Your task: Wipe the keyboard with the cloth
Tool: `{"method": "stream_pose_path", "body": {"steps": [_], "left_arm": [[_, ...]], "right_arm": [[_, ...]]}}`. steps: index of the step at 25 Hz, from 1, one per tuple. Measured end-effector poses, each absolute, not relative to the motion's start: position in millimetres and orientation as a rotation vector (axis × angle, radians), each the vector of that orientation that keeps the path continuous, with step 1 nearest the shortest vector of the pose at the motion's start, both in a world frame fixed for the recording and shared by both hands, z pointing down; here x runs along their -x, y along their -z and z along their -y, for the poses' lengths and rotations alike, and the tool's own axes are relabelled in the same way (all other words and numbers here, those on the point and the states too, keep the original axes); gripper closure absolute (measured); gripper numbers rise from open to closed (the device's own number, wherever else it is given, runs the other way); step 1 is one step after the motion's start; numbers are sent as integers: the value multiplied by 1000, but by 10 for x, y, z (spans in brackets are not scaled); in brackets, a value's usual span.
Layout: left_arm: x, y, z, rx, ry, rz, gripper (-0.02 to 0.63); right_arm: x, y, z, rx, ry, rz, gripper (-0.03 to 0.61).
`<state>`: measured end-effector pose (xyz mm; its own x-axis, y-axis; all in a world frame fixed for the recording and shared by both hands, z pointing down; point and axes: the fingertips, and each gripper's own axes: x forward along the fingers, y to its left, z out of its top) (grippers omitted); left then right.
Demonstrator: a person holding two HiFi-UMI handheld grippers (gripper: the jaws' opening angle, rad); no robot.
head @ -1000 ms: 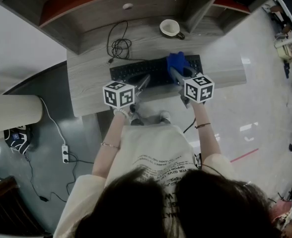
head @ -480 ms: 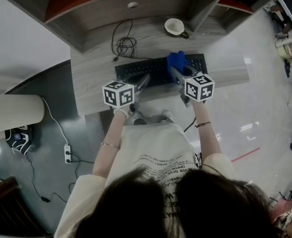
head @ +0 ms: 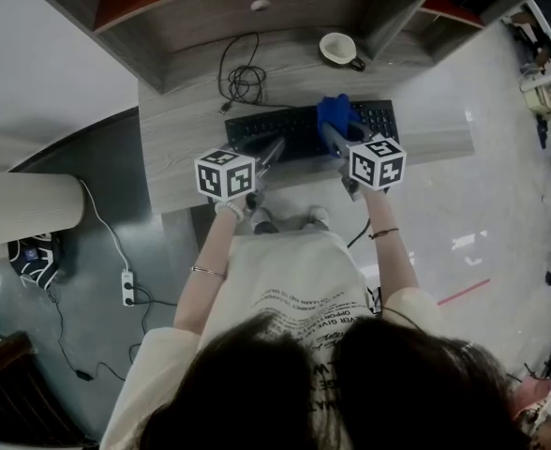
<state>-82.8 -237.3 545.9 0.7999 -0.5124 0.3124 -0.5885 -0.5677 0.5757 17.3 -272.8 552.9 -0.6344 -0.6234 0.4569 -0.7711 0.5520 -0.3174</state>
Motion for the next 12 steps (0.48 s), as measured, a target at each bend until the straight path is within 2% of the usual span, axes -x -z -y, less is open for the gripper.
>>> {"method": "stream_pose_path", "body": {"steps": [12], "left_arm": [[994, -5468, 2306, -2289, -141, 817, 616]], "right_arm": [[18, -5527, 2686, -1144, -723, 2505, 520]]}}
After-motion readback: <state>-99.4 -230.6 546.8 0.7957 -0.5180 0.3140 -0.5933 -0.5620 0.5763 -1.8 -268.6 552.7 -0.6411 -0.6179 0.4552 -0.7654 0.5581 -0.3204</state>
